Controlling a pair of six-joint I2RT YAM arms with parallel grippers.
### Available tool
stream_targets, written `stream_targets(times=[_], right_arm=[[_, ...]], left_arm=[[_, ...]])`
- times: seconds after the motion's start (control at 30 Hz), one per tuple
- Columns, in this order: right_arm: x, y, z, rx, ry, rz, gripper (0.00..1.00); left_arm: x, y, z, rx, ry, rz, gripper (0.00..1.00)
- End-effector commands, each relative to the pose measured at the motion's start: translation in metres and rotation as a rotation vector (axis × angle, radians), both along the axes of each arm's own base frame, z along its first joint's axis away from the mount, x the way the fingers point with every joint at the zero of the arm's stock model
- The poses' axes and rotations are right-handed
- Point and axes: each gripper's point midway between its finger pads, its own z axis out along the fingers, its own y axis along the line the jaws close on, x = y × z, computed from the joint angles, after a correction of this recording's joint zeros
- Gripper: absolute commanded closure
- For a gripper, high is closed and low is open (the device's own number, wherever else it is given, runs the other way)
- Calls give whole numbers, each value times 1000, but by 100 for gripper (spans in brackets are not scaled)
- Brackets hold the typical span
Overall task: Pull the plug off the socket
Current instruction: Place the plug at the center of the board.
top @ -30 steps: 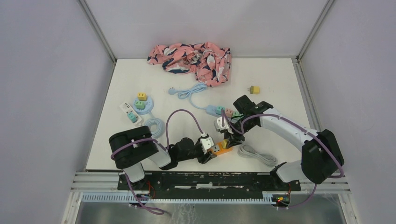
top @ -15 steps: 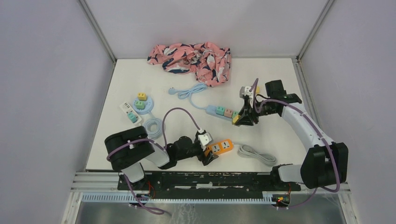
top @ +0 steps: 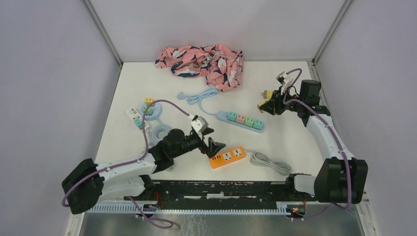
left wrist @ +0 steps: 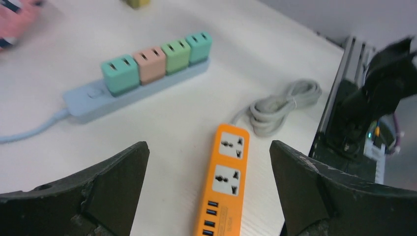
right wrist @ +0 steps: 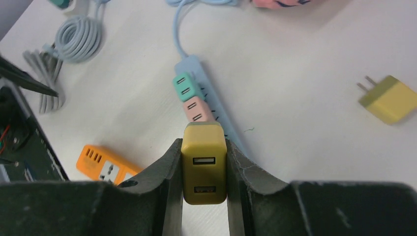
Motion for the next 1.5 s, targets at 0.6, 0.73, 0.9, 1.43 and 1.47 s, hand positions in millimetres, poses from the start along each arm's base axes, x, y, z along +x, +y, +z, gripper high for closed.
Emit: stream_targets(times=[0.6, 0.73, 0.9, 1.43, 1.47], right_arm=[[142, -64, -17, 193, 196, -643, 87], [143, -81, -36, 230, 249, -694, 86], [143, -91, -60, 283, 347, -731, 86], [147, -98, -124, 292, 551, -809, 73], [146, -97, -126, 294, 560, -805, 71]], left_arm=[[62, 134, 58, 346, 66, 391, 1], [65, 139, 45, 387, 80, 408, 1], [69, 142, 43, 392, 97, 416, 1], [70, 143, 46, 368, 94, 412, 1], [70, 143, 46, 368, 93, 414, 1]])
